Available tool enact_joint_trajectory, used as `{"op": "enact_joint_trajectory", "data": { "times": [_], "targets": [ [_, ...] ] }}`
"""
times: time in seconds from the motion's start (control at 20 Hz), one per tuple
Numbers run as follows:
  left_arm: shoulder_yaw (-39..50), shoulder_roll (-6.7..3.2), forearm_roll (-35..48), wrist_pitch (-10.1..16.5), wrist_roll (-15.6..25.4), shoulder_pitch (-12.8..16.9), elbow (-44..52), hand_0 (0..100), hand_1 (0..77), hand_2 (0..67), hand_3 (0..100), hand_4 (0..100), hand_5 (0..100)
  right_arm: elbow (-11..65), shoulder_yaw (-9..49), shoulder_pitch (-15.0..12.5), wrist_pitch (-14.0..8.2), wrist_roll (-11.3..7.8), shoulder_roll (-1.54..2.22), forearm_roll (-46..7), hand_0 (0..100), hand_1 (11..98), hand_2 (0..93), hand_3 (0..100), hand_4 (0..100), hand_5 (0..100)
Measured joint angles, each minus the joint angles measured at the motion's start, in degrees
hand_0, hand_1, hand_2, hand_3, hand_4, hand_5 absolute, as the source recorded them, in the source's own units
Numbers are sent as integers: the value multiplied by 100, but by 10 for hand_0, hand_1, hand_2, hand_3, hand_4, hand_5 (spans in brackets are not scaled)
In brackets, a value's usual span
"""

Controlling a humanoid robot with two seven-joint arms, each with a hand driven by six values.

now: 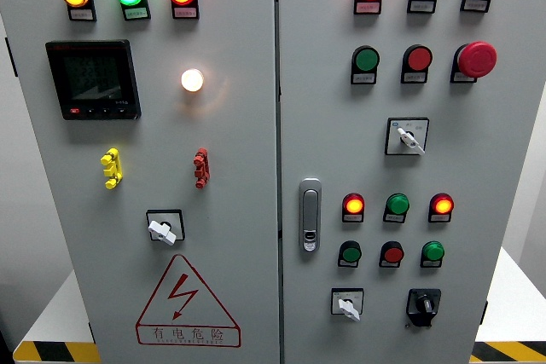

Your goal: Trip black knob to open circuit

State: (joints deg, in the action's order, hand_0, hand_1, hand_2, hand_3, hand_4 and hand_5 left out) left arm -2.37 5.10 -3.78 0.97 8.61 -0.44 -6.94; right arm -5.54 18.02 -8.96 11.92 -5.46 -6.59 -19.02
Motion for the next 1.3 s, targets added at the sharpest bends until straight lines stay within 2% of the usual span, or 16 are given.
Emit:
{"op": "enact_joint_trajectory", "data": {
  "times": [0.65, 0.8, 1.1, 1.2, 1.3],
  "targets": [
    [0, 0, 0, 0, -2, 0, 0, 0, 32, 128, 214, 66, 16, 161, 123, 52, -156, 58, 0, -67, 733, 377, 55, 288, 255, 363],
    [0, 0, 0, 0, -2, 0, 0, 0, 32, 128, 214, 66, 16, 182, 597, 53, -150, 153, 7, -388, 731, 380, 55, 290, 255, 363],
    [0, 0, 0, 0, -1, 0, 0, 0, 33, 128, 214, 66, 16, 255, 2374, 42, -90, 460, 5, -2017, 727, 384, 56, 292, 259, 366],
    [0, 0, 0, 0, -1, 0, 0, 0, 33, 128, 214, 66, 16, 178, 2687, 82, -83, 518, 7, -2261, 723, 389, 57, 296, 264, 369],
    [0, 0, 0, 0, -1, 0, 0, 0, 33, 128, 214, 66, 16, 37, 2767, 184, -77, 553, 9, -2316, 722, 390, 57, 298, 265, 371]
  ]
}}
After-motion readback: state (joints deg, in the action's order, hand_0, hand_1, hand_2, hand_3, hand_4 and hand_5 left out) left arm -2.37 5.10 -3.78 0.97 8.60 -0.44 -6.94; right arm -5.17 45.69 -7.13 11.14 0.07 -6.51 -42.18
